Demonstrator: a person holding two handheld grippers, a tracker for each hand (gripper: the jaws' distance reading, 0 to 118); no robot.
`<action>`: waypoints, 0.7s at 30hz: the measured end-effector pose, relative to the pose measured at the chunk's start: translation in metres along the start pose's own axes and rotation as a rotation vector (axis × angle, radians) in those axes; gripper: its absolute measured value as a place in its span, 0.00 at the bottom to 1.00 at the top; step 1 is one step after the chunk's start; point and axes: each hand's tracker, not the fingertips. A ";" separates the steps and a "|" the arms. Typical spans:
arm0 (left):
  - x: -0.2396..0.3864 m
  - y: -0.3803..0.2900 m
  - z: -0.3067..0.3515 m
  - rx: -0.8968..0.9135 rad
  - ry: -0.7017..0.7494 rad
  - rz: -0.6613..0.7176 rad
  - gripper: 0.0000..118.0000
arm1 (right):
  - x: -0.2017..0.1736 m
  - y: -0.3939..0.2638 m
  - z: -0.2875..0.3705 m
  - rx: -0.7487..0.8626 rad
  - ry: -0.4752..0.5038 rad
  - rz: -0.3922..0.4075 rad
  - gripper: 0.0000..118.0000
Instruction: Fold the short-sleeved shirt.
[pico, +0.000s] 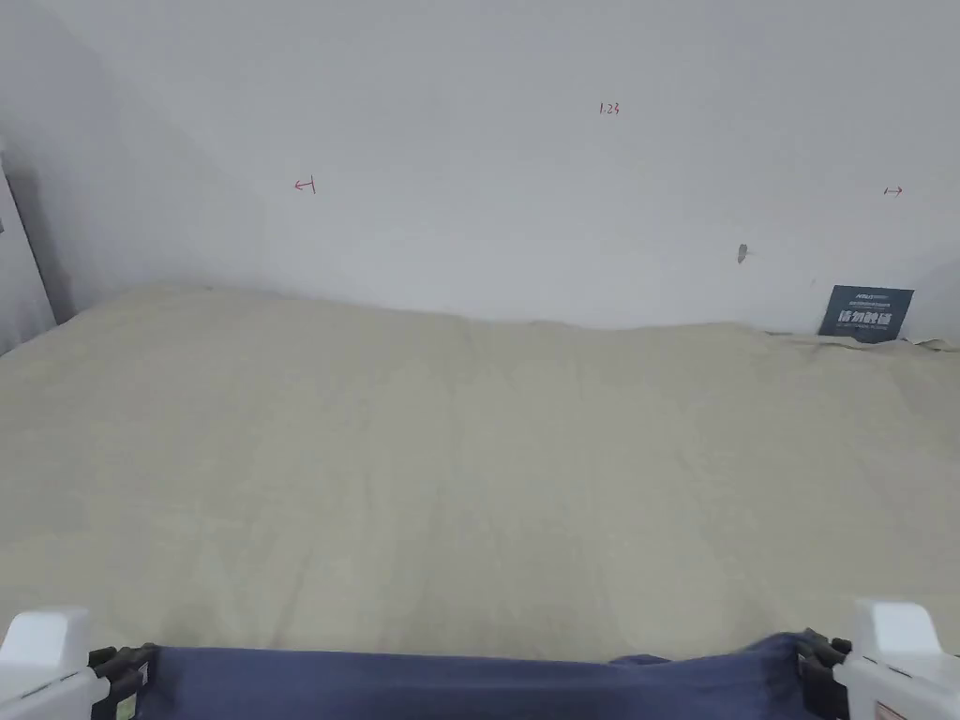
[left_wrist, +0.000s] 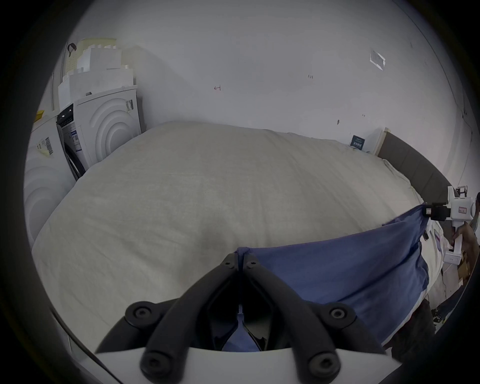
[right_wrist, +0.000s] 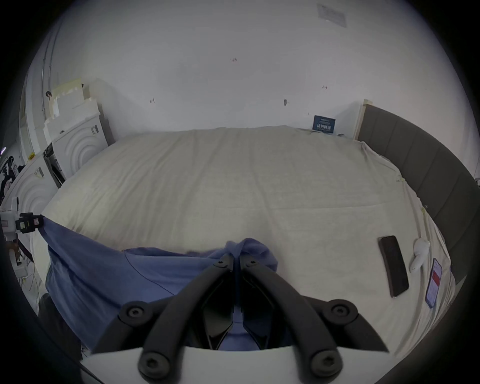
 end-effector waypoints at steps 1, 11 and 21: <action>-0.001 -0.003 0.005 0.004 -0.001 0.001 0.00 | -0.001 -0.006 0.010 0.011 -0.001 0.003 0.02; -0.004 -0.072 0.059 -0.062 -0.021 0.018 0.00 | -0.014 -0.093 0.076 -0.050 -0.087 0.062 0.02; -0.012 -0.141 0.034 -0.240 0.036 -0.001 0.00 | -0.026 -0.182 0.052 -0.223 -0.154 0.076 0.02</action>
